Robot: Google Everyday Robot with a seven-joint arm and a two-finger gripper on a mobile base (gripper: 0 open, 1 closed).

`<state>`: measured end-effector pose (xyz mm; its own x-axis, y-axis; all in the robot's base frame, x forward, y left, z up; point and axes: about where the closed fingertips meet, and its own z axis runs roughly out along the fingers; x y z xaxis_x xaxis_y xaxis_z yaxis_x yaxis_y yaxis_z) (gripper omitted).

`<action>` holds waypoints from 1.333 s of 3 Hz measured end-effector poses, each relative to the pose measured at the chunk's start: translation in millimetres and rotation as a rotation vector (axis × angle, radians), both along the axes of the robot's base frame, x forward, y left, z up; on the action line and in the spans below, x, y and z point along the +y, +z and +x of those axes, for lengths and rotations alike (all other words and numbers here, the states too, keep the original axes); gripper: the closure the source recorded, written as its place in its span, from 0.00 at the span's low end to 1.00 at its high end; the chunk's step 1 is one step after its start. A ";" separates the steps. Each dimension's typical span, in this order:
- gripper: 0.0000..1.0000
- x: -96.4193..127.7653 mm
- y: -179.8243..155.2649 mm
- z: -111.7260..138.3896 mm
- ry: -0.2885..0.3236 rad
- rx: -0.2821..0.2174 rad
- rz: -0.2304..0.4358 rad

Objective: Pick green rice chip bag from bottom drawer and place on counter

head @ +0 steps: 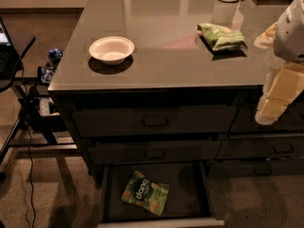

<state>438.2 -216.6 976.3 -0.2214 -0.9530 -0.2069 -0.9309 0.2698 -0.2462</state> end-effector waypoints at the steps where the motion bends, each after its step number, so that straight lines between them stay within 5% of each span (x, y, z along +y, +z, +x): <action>1: 0.00 2.7 -3.4 -1.0 -0.004 -0.003 0.003; 2: 0.00 17.5 -27.5 -11.0 -0.012 -0.020 0.029; 3: 0.00 28.8 -90.1 -14.3 -0.035 0.005 0.037; 4: 0.00 38.4 -146.9 -21.5 -0.060 0.105 0.061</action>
Offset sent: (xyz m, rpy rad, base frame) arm -0.0236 0.0370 -0.1386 0.0485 0.0468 -0.0285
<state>416.7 -178.2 829.4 -0.3010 -0.9238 -0.2364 -0.9325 0.3371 -0.1300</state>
